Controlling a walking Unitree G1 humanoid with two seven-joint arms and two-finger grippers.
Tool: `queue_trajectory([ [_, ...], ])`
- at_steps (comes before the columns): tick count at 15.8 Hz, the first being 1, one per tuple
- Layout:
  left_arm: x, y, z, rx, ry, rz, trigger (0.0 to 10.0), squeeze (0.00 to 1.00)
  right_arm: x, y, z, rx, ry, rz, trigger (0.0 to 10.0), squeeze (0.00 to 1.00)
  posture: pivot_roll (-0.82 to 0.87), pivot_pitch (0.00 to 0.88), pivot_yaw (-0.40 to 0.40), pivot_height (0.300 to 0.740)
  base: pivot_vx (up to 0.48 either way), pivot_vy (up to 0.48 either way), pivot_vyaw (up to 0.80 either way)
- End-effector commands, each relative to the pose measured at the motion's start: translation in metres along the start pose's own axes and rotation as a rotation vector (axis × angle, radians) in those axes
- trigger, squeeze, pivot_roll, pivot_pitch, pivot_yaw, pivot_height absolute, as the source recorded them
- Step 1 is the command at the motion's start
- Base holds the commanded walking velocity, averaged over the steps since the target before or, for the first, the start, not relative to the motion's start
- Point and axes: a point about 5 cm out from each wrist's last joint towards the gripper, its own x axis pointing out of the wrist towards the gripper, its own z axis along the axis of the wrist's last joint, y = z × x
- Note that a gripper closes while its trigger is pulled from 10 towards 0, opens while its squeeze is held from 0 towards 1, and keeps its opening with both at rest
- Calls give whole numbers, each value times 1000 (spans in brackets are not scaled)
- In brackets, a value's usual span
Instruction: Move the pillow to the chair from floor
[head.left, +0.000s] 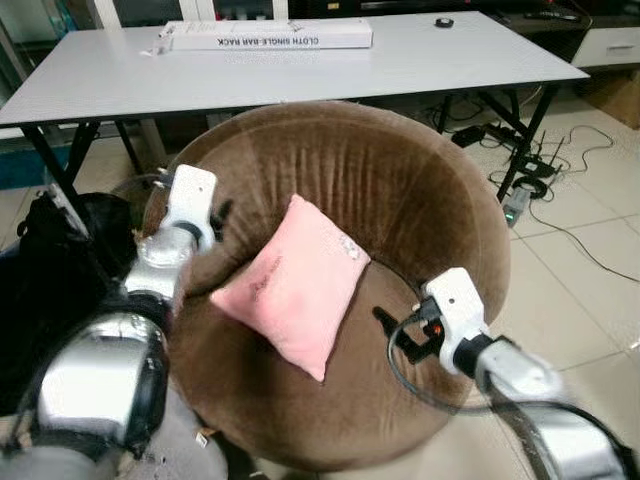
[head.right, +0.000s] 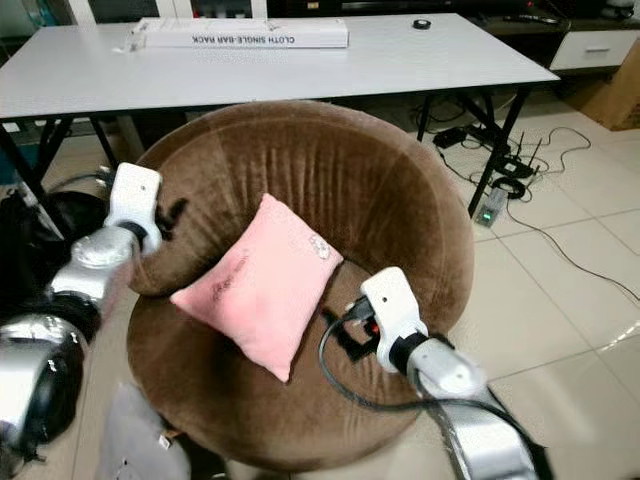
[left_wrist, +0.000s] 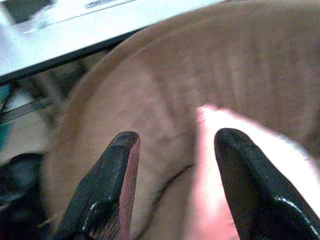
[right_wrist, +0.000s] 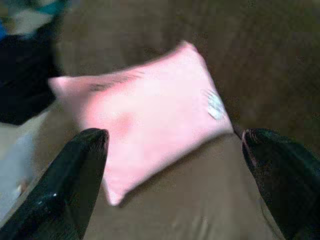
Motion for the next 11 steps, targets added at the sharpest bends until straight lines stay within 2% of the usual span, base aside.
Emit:
queue_trajectory([
  [1,-3,-10,-6,-28,-19,-44,10000,0,5,-9,-5,32,12,-77,10000,0,-46,0,34,740,0,0,0],
  [2,-4,-12,-9,-31,-16,-49,10000,0,7,-11,-7,44,16,-91,10000,0,-40,0,34,740,0,0,0],
  [4,-21,-42,-26,-47,-60,-138,10000,0,17,-22,-15,93,37,-191,10000,0,21,0,23,740,0,0,0],
  [5,-25,-47,-28,-41,-63,-158,10000,0,19,-23,-15,99,37,-202,10000,0,21,0,23,740,0,0,0],
  [6,-37,-59,-31,-57,-78,-195,10000,0,25,-22,-17,106,44,-204,10000,0,41,0,27,740,0,0,0],
  [7,-46,-66,-29,-95,-98,-218,10000,0,31,-18,-17,104,48,-188,10000,0,45,0,31,740,0,0,0],
  [9,-54,-69,-19,-169,-120,-204,10000,0,38,-16,-15,99,60,-202,10000,0,51,0,39,740,0,0,0],
  [11,-60,-68,-10,-133,-140,-189,10000,0,39,-18,-20,73,103,-242,10000,0,53,0,53,740,0,0,0],
])
